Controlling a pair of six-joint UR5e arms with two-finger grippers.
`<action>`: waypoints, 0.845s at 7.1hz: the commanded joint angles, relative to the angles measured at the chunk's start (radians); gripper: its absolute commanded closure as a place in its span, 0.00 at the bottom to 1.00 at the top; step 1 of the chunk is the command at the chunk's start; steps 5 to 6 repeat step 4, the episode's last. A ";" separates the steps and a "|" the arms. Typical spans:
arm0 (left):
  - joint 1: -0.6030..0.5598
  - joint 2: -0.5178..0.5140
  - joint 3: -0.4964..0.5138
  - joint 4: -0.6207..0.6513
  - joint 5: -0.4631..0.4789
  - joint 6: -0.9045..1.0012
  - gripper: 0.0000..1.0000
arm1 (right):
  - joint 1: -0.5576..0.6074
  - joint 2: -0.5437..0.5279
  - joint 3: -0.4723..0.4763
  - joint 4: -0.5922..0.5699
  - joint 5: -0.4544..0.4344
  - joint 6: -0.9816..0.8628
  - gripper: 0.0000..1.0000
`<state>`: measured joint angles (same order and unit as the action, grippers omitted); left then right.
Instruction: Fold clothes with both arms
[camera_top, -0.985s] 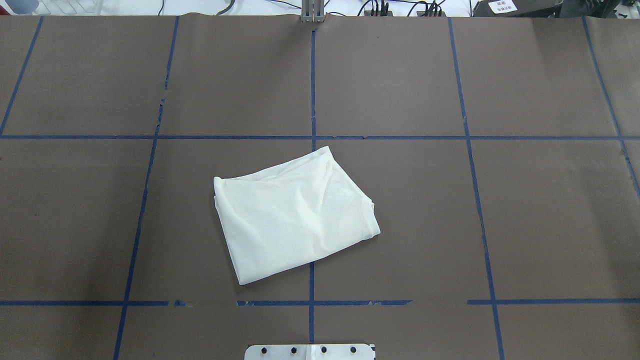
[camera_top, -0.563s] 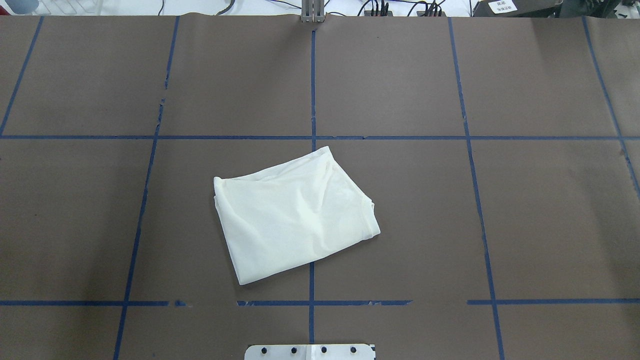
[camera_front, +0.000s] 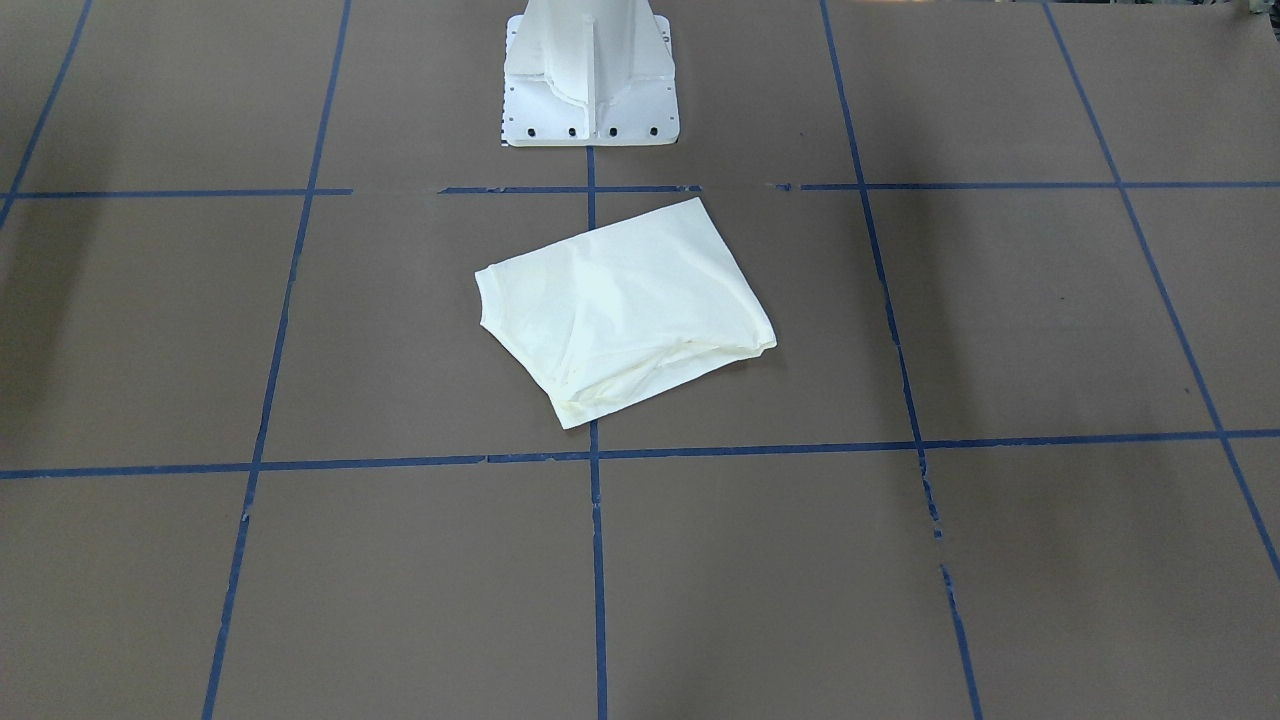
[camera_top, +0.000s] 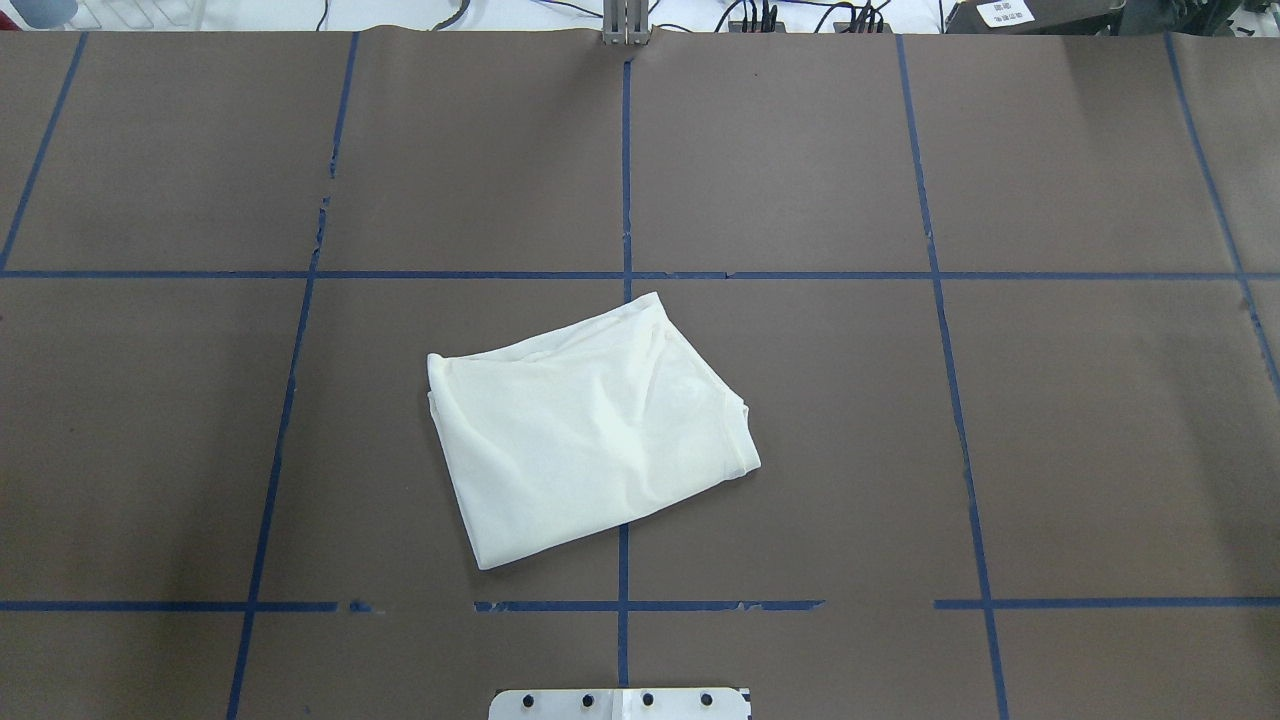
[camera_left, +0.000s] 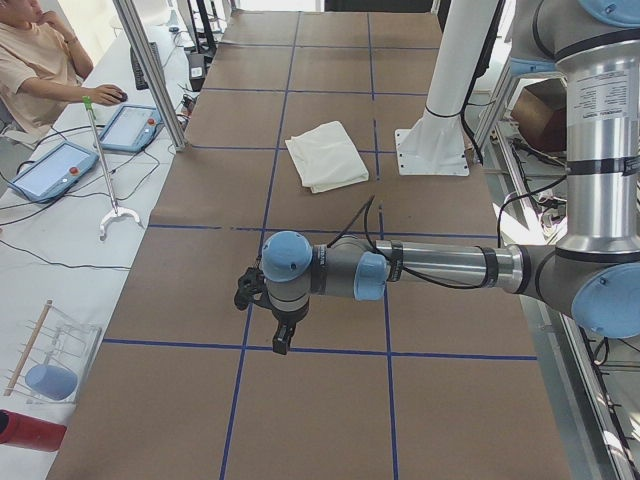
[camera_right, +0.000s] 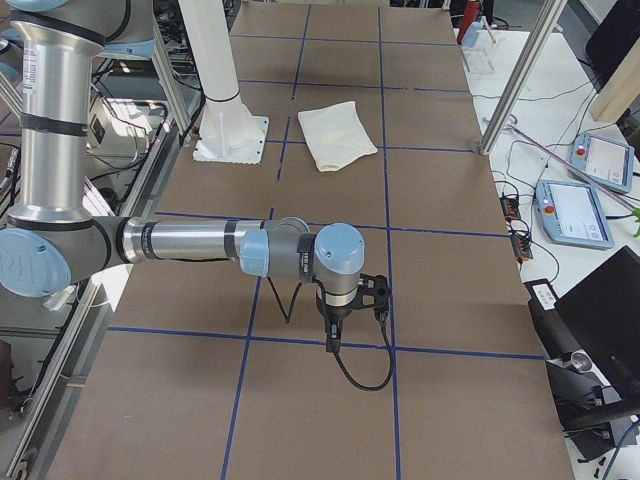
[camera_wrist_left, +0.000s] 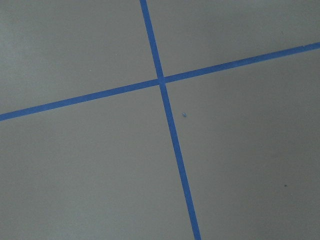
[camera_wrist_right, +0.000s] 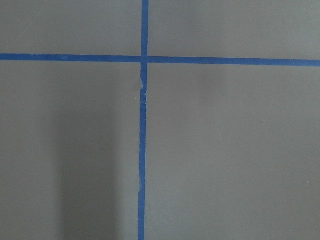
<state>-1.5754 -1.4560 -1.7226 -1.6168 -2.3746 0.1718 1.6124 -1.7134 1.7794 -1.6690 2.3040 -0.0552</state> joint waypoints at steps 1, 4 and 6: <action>0.000 0.000 0.000 0.000 0.000 0.000 0.00 | 0.000 0.000 0.000 0.000 0.000 0.000 0.00; 0.000 0.000 0.002 0.002 0.000 -0.002 0.00 | 0.000 -0.003 0.000 0.000 0.000 -0.006 0.00; 0.000 0.000 0.002 0.002 0.000 -0.002 0.00 | 0.000 -0.003 0.000 0.000 0.000 -0.006 0.00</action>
